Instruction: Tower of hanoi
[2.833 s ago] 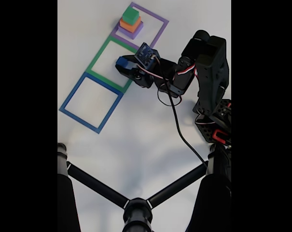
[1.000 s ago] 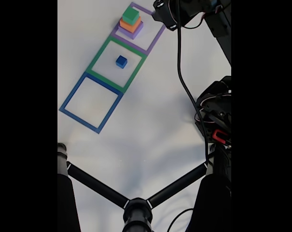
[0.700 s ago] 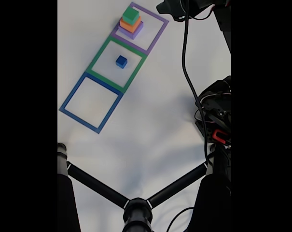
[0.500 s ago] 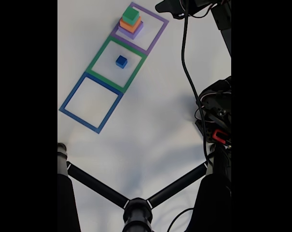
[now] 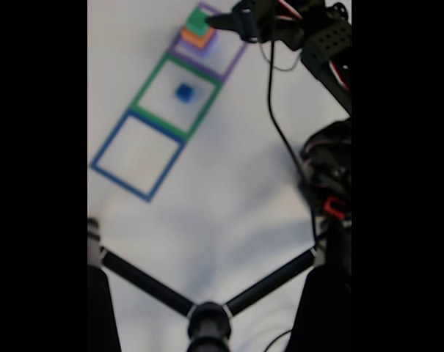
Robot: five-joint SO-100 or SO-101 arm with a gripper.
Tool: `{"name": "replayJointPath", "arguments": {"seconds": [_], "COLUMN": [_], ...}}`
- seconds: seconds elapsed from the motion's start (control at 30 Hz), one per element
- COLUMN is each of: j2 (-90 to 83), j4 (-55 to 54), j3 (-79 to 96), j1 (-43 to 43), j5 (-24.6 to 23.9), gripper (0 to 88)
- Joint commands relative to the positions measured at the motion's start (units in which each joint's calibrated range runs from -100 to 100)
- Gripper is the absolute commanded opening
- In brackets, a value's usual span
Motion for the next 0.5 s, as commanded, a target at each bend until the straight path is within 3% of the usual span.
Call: {"name": "replayJointPath", "arguments": {"seconds": [0.0, 0.47], "j2": [3.1, 13.2], "j4": [-13.5, -33.2], "j3": [3.0, 8.8], "j1": [-1.4, -3.3], "j5": [0.0, 0.0], "gripper": [33.5, 35.4]}}
